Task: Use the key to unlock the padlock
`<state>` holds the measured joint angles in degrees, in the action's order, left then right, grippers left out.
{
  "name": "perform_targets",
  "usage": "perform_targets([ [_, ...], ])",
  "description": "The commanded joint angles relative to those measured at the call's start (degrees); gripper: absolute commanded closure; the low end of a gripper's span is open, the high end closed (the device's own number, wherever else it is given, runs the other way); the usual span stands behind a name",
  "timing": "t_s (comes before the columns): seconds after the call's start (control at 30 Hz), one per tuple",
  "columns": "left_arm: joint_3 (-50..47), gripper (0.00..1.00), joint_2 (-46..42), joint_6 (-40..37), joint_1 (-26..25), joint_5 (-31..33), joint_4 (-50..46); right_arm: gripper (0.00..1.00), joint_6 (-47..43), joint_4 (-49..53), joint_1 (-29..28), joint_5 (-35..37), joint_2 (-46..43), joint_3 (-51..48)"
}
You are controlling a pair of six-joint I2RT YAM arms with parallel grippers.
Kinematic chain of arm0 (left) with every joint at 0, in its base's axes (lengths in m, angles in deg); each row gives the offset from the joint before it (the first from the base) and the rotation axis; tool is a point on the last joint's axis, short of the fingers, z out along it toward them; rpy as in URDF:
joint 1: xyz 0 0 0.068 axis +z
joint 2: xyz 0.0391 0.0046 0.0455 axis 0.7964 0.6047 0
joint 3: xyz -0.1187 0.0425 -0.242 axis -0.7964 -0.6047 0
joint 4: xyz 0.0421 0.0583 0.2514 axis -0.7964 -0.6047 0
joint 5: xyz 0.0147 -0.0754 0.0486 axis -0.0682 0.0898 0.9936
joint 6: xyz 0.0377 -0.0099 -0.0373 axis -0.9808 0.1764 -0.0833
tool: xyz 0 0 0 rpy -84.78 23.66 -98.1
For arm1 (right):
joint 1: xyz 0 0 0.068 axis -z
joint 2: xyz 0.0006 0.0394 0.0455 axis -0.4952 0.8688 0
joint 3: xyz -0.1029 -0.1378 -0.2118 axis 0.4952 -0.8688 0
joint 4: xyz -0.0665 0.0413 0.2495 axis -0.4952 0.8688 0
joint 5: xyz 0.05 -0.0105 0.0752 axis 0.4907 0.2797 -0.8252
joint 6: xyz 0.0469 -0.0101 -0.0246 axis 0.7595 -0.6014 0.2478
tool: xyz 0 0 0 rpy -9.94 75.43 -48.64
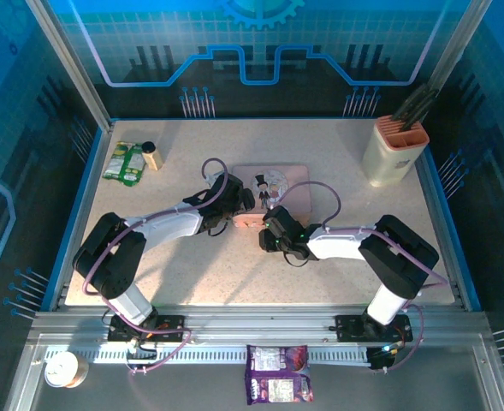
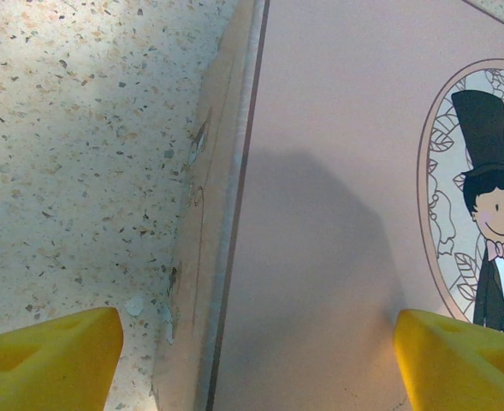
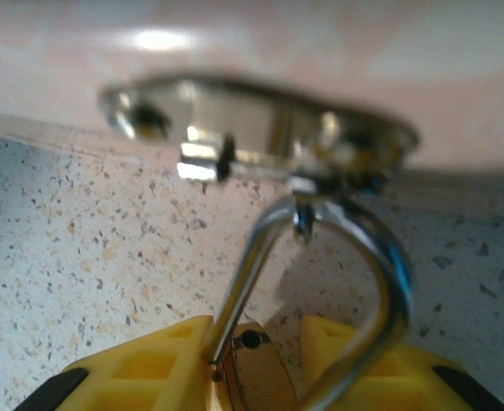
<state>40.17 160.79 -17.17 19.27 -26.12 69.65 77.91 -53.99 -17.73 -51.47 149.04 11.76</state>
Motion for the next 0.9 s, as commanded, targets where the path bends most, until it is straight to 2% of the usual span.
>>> perform_targets([
  [0.0, 0.4, 0.17, 3.0, -1.0, 0.0, 2.8, -7.8, 0.66, 1.4, 3.0, -1.5, 3.1, -3.3, -2.4],
  [0.13, 1.2, 0.17, 3.1, -1.4, 0.1, 2.9, -8.0, 0.65, 2.3, 1.5, -1.4, 3.1, -4.5, -4.9],
  [0.43, 1.6, 0.17, 3.9, -1.3, 0.0, 2.6, -8.0, 0.75, 1.4, 1.6, -1.3, 1.9, -2.8, -2.9],
  [0.87, 1.6, 0.17, 4.5, -1.9, 0.0, 4.1, -8.4, 0.85, 4.5, 5.8, -0.7, 4.9, -9.7, -6.7],
])
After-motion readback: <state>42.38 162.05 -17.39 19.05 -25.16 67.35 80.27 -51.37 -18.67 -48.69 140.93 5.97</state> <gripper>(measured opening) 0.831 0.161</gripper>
